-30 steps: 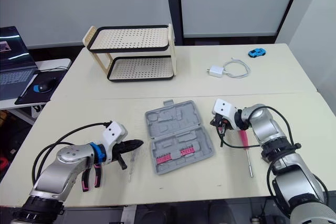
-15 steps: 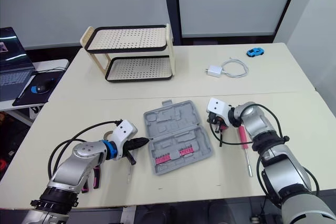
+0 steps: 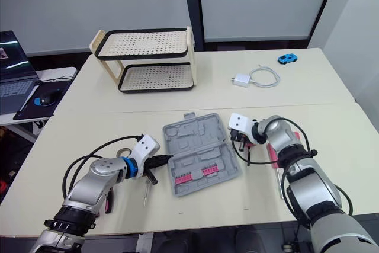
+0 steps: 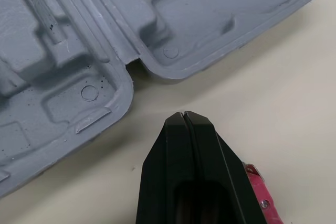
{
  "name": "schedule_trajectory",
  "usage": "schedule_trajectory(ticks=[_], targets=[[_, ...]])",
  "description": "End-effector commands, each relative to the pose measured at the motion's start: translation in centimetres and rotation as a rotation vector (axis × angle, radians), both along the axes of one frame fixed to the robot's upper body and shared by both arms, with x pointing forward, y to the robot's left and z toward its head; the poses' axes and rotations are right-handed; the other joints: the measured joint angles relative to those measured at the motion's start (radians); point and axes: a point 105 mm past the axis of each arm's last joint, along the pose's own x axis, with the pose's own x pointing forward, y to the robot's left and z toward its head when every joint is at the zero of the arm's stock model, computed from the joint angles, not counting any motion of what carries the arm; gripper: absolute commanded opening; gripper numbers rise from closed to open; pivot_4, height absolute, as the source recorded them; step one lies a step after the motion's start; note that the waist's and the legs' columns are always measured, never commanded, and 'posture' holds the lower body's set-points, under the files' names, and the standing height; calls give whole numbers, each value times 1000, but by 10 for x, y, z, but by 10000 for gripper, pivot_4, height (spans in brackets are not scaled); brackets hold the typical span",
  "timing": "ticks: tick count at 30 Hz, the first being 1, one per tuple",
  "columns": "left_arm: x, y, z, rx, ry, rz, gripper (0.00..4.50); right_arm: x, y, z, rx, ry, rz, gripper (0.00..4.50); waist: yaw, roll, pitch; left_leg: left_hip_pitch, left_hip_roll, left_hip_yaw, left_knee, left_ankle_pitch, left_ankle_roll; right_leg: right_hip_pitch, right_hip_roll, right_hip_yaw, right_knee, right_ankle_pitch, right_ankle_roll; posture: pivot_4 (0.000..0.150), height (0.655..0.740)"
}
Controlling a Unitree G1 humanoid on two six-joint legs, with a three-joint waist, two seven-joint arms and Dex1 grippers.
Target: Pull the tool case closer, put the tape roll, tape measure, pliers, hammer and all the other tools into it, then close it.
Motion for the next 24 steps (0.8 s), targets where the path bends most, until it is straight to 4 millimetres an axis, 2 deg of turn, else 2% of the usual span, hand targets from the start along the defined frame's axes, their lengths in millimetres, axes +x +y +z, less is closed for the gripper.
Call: schedule_trajectory(ticks=[1, 13, 24], targets=[[2, -7, 7, -1, -30, -24, 232, 7, 9, 12, 4, -56, 25, 0, 0, 0, 0, 0, 0, 0, 0, 0, 0, 0, 0, 0, 0, 0, 0, 1500, 7400], [4, -19, 10, -17, -37, -47, 232, -8, 28, 13, 18, -34, 112, 0, 0, 0, 0, 0, 0, 0, 0, 0, 0, 0, 0, 0, 0, 0, 0, 1500, 7400], [-1, -33, 9, -6, -8, -137, 232, -29, 24, 3, -10, 0, 118, 0, 2, 0, 0, 0, 0, 0, 0, 0, 0, 0, 0, 0, 0, 0, 0, 1500, 7400]])
